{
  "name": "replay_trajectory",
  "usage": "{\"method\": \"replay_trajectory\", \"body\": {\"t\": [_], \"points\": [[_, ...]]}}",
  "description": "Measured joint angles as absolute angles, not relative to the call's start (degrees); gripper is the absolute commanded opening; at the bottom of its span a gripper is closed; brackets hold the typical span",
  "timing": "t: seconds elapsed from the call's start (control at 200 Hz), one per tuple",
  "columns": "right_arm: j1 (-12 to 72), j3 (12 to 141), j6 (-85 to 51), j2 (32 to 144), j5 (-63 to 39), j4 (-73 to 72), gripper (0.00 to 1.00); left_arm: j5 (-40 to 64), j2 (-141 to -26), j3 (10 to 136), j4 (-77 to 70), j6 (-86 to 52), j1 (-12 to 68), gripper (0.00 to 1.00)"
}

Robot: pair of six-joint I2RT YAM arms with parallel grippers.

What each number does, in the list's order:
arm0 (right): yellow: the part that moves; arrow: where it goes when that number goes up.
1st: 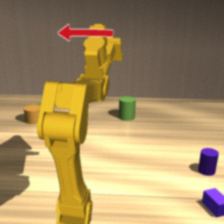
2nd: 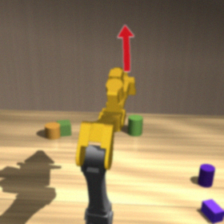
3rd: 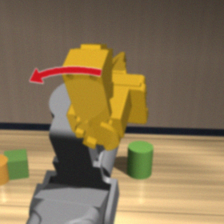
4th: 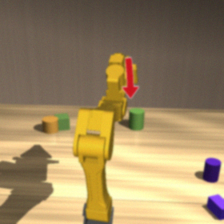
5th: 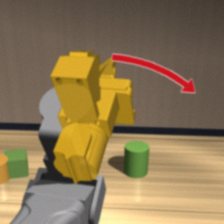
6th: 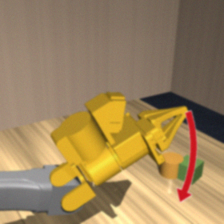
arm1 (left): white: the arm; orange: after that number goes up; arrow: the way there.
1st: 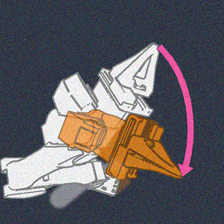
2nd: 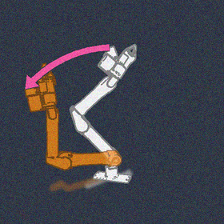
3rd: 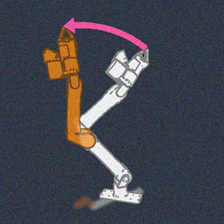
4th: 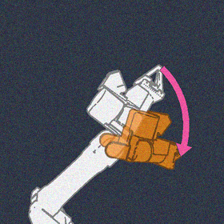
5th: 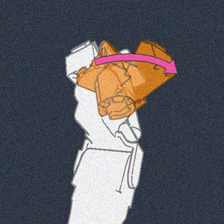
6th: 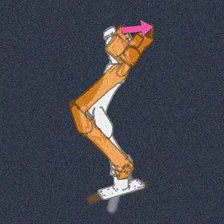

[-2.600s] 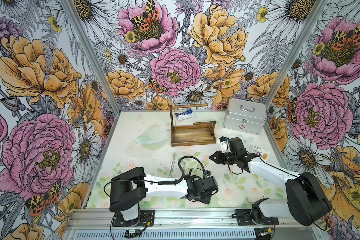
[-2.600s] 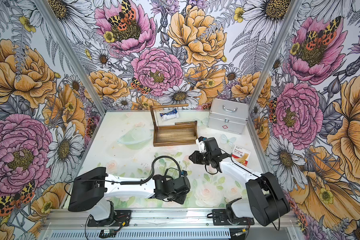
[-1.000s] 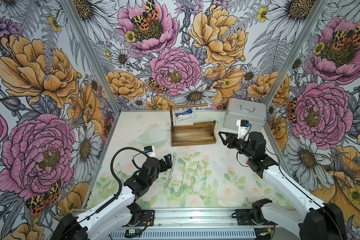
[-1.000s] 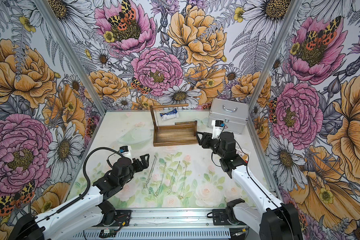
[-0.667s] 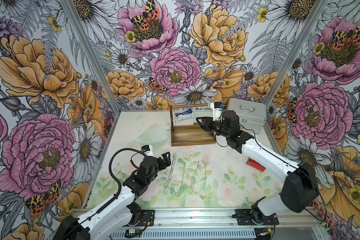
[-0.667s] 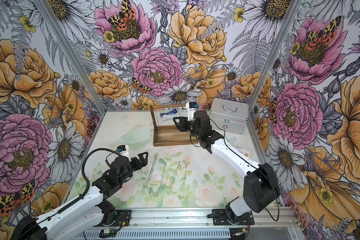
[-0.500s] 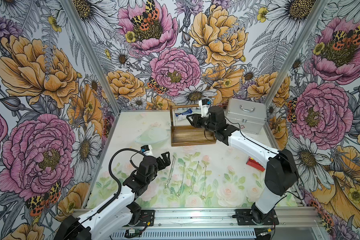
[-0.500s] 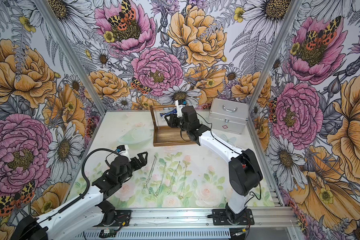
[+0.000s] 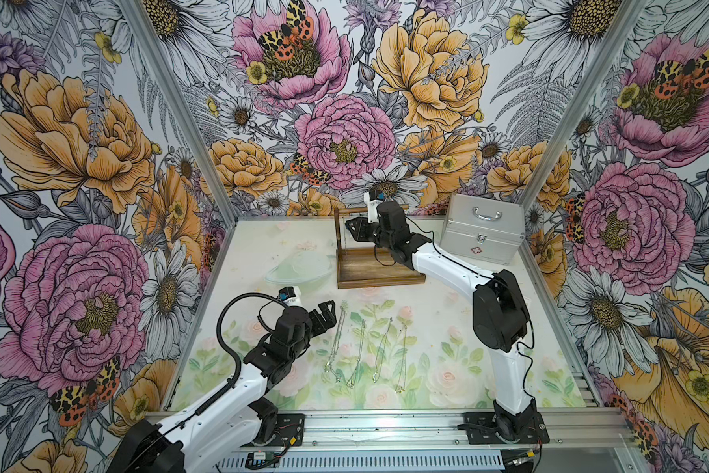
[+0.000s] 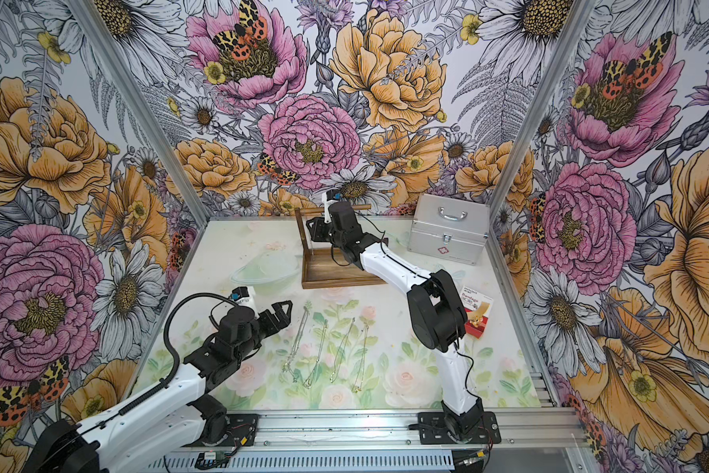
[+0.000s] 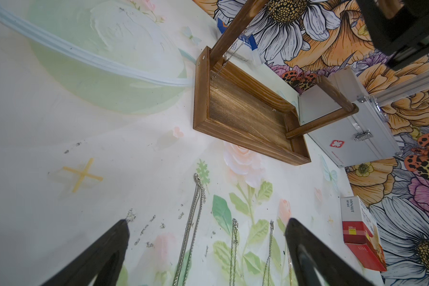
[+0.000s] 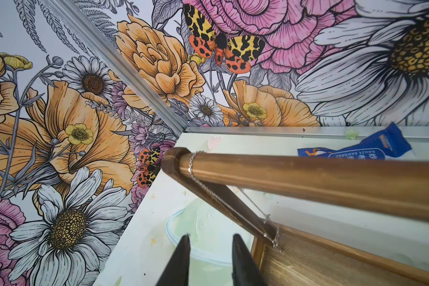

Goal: Take the necklace off the jewelry display stand
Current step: Take off the necklace from the stand.

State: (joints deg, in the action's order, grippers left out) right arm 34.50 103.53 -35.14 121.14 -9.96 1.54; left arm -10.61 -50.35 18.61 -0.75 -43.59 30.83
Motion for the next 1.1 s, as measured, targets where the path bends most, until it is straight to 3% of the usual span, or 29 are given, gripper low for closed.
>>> {"method": "replay_trajectory", "body": {"t": [0.6,1.101], "points": [[34.54,114.24,-34.02,128.11,-9.91,4.25,0.31,-10.61,-50.87,18.61,-2.04,-43.59,30.89,0.99],[34.59,116.57,-33.85,129.51,-9.65,5.61,0.04,-10.61,-51.18,18.61,-2.92,-43.59,31.0,0.99]]}}
